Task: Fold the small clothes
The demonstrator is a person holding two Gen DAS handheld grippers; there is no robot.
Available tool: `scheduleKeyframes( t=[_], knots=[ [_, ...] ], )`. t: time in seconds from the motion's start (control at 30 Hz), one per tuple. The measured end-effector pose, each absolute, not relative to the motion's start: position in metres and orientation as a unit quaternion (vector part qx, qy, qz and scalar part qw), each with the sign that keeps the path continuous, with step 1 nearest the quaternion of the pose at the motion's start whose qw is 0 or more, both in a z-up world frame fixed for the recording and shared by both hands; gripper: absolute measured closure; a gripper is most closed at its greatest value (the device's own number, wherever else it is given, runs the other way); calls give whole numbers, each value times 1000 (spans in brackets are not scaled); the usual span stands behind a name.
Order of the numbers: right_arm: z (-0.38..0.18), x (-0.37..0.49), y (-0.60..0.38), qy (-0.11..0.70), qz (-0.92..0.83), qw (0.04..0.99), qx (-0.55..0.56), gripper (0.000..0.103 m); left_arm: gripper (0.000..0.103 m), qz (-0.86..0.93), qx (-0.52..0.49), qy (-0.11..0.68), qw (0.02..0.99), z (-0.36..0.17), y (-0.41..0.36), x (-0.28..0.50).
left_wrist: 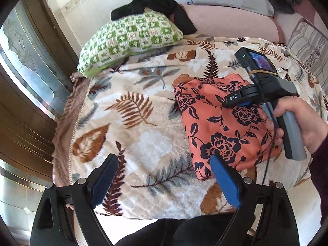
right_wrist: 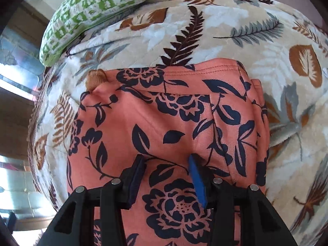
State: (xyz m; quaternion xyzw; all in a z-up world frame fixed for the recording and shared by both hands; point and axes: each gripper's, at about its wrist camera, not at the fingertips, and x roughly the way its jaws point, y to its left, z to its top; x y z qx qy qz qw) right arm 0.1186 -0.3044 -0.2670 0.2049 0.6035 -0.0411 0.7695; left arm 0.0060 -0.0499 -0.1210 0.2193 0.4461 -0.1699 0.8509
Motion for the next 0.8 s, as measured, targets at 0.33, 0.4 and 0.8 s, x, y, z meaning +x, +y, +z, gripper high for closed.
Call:
scheduleKeyframes(
  t=[0.33, 0.4, 0.8],
  knots=[
    [-262, 115, -286, 611, -57, 780, 122, 57, 12, -138, 221, 384, 886, -62, 14, -99],
    [-260, 115, -287, 610, -56, 782, 119, 57, 12, -124, 197, 384, 893, -55, 30, -109],
    [-192, 94, -254, 508, -51, 851, 121, 56, 12, -89, 164, 387, 903, -41, 56, -151]
  ],
)
